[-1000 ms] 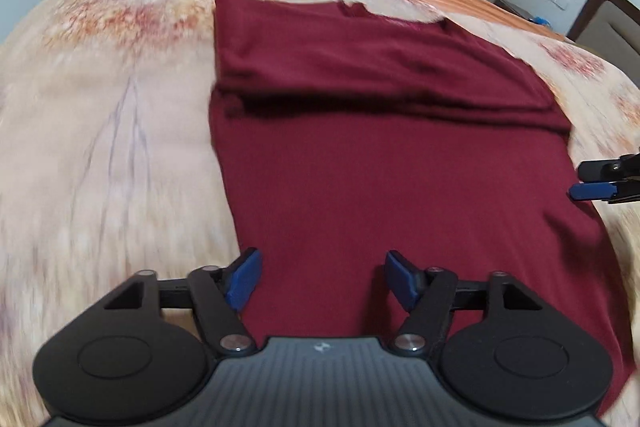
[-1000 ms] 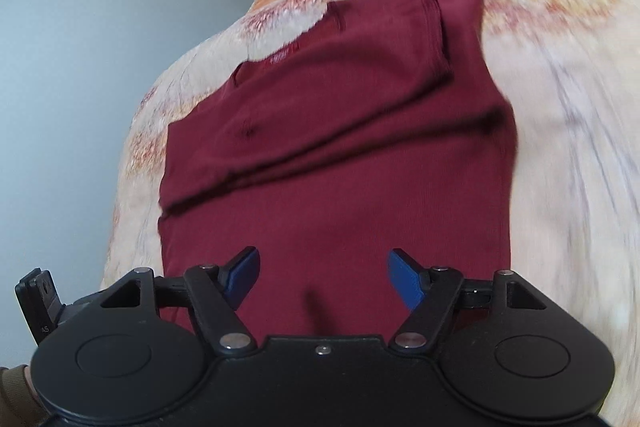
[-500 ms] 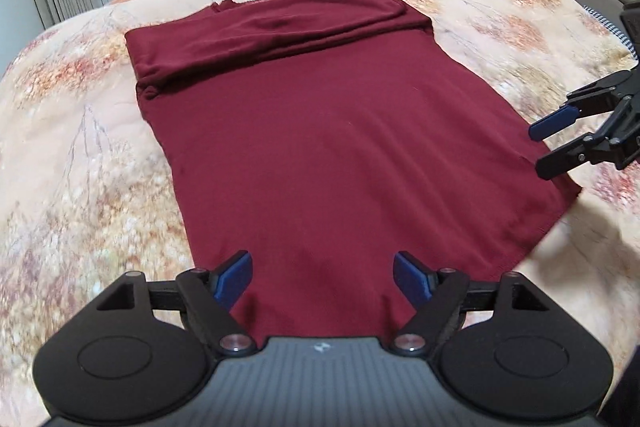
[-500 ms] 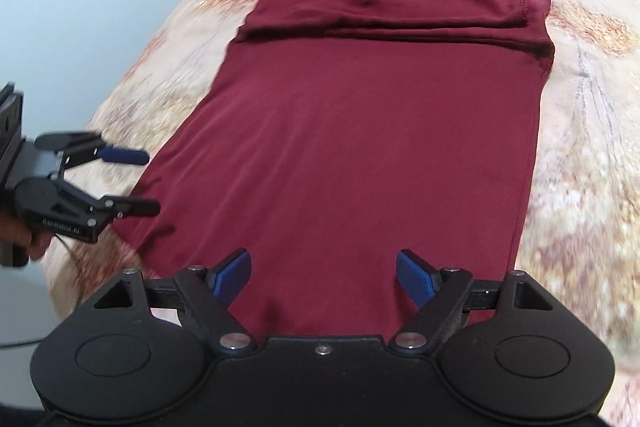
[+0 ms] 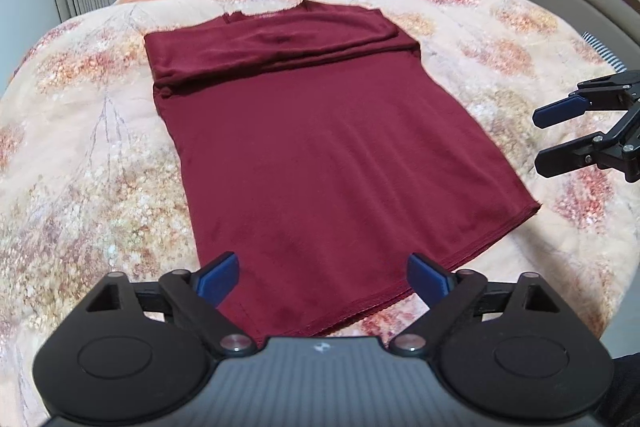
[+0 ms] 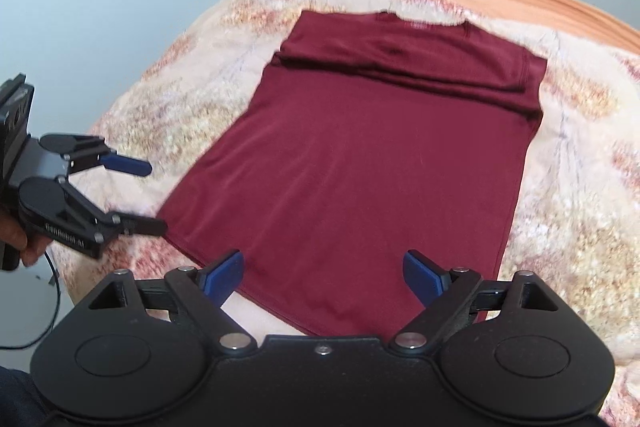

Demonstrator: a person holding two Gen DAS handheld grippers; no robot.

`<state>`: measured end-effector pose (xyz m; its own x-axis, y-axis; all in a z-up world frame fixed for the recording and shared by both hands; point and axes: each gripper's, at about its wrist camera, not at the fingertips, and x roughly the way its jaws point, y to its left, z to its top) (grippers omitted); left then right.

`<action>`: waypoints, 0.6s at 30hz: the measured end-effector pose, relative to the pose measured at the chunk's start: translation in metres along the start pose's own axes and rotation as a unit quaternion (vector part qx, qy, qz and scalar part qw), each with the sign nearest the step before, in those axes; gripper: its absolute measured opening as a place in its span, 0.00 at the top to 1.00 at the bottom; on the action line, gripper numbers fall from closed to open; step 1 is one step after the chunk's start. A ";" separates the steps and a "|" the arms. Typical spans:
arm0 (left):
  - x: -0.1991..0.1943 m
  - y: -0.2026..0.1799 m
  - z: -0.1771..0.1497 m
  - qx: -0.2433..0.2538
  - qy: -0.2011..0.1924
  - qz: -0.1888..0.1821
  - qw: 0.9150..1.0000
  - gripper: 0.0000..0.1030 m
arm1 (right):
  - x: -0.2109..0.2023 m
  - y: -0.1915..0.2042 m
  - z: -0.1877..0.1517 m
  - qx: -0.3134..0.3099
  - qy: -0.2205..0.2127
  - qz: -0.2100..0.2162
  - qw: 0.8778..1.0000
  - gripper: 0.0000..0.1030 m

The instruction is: Fold small clothes

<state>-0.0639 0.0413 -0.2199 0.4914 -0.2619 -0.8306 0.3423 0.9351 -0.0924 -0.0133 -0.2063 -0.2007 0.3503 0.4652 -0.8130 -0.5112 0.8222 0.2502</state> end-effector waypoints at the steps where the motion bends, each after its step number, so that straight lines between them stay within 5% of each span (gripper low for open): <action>1: -0.002 0.000 0.000 -0.001 -0.003 0.000 1.000 0.07 | -0.004 0.003 0.001 0.000 -0.004 -0.004 1.000 0.13; 7: 0.000 -0.001 -0.007 0.027 -0.008 0.014 0.999 0.05 | -0.027 0.012 0.001 0.000 -0.013 -0.044 0.999 0.12; 10: 0.008 -0.008 -0.026 0.096 -0.015 0.039 0.995 0.07 | -0.038 0.009 -0.003 0.011 -0.008 -0.068 0.998 0.11; 12: 0.014 -0.015 -0.042 0.170 -0.021 0.056 0.984 0.11 | -0.044 0.007 -0.007 0.019 -0.003 -0.080 0.997 0.11; 18: 0.037 -0.035 -0.084 0.367 -0.023 0.068 0.927 0.25 | -0.055 0.003 -0.014 0.031 0.004 -0.107 0.994 0.11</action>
<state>-0.1248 0.0193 -0.2934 0.5977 -0.1782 -0.7816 0.7193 0.5496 0.4248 -0.0456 -0.2342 -0.1624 0.4394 0.2750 -0.8551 -0.3756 0.9210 0.1032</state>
